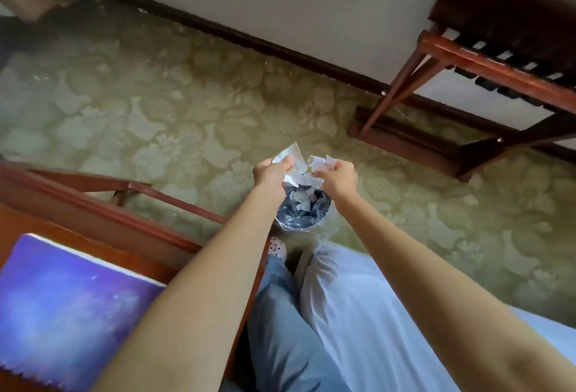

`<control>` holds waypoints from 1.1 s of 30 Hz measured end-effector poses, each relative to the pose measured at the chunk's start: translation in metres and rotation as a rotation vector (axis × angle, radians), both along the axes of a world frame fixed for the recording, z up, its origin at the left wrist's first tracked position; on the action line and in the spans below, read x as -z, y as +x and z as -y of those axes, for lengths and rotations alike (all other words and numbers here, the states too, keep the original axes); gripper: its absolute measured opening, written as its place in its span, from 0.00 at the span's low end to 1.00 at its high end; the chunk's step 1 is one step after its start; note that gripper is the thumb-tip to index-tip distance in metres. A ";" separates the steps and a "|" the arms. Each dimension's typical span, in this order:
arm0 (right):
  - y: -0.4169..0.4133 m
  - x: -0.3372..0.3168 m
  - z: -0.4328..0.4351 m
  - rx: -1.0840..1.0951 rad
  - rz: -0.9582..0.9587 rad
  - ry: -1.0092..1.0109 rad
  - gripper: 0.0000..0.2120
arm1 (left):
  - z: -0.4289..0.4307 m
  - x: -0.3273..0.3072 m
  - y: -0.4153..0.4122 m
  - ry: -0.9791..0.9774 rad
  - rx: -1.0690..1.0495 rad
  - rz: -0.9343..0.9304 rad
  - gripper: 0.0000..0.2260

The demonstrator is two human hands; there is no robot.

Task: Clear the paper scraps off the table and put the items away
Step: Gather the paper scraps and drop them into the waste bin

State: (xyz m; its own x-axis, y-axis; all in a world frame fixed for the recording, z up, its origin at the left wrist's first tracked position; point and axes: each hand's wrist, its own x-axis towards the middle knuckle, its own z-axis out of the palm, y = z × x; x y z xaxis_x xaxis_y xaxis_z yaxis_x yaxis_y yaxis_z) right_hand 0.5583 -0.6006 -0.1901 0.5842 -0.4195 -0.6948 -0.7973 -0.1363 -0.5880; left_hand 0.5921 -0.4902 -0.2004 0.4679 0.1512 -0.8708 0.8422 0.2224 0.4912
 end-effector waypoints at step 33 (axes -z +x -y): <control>0.002 0.252 0.009 -0.114 -0.322 -0.097 0.18 | 0.016 0.226 0.015 0.113 0.212 -0.308 0.16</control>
State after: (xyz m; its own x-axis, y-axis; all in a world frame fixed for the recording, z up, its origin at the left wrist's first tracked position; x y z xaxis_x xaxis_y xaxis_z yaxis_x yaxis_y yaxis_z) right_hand 0.5601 -0.6096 -0.4420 0.3888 -0.4373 -0.8109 -0.9160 -0.2779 -0.2892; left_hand 0.6072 -0.5060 -0.4260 0.2181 0.1821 -0.9588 0.9756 -0.0138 0.2193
